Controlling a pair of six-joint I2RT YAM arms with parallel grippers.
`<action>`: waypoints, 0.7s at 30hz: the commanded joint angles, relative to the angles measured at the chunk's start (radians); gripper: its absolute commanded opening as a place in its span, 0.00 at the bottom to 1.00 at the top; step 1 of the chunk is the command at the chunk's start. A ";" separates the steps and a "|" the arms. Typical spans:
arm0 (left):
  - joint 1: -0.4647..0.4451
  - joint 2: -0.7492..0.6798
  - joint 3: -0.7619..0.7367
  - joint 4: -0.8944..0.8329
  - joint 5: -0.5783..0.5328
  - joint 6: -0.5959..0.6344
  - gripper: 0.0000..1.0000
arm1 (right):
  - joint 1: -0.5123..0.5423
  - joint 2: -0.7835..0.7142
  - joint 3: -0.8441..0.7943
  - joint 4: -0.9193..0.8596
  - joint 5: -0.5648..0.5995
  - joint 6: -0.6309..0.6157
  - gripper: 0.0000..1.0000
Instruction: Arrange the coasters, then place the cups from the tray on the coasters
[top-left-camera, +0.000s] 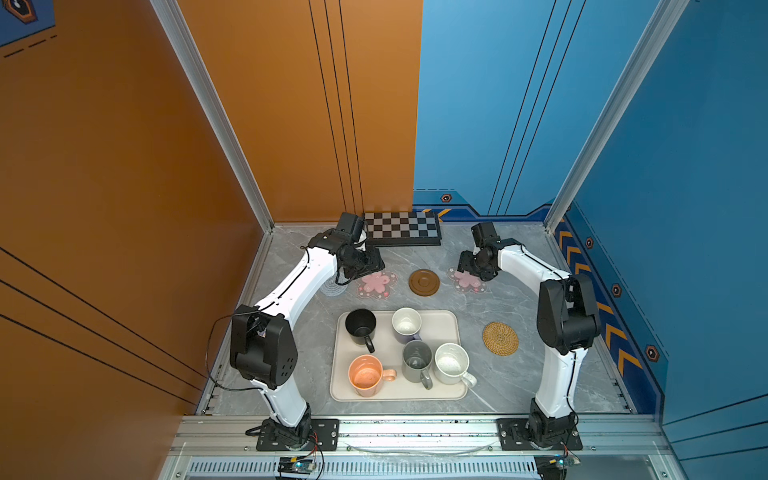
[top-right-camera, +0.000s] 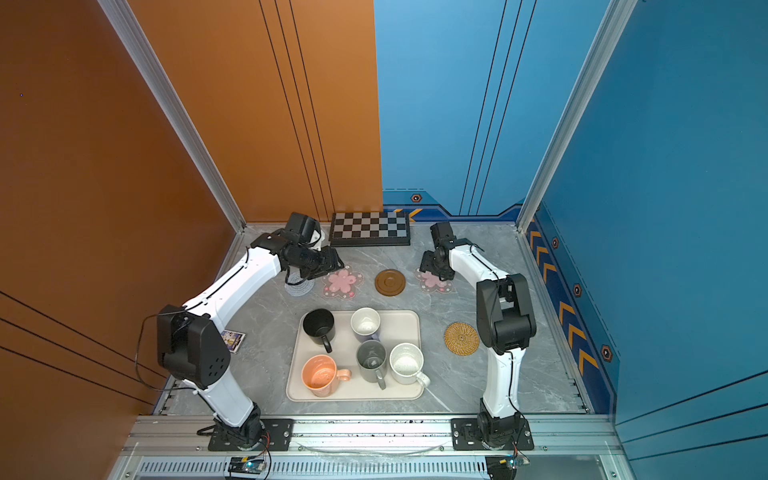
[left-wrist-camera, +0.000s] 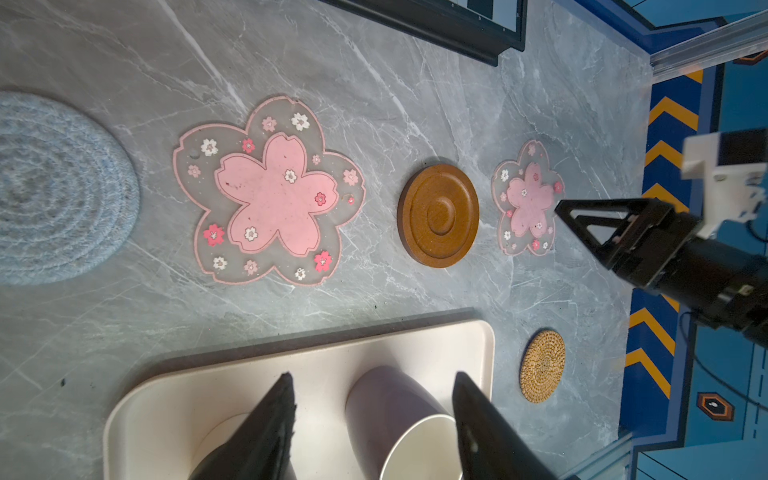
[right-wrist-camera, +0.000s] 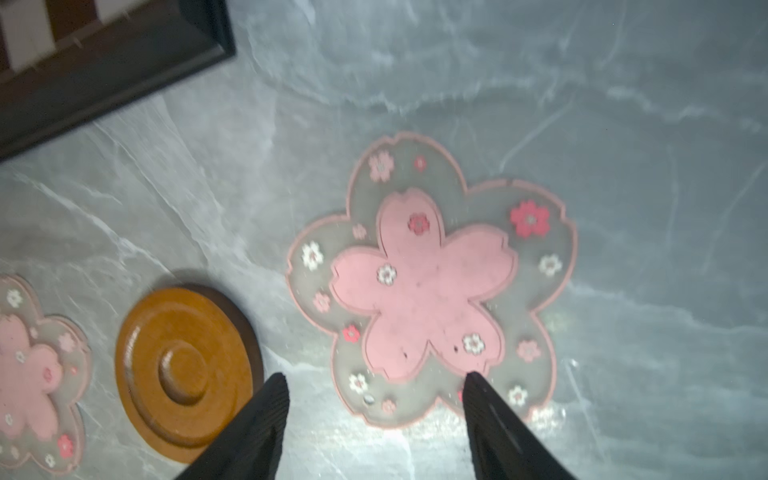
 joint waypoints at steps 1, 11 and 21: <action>0.005 0.033 0.022 -0.006 -0.021 0.014 0.61 | -0.032 0.088 0.086 -0.054 0.046 -0.060 0.70; 0.010 0.118 0.093 -0.005 -0.015 0.025 0.61 | -0.063 0.211 0.248 -0.063 0.058 -0.166 0.71; 0.013 0.189 0.138 -0.004 0.009 0.023 0.61 | -0.061 0.254 0.296 -0.063 0.072 -0.237 0.72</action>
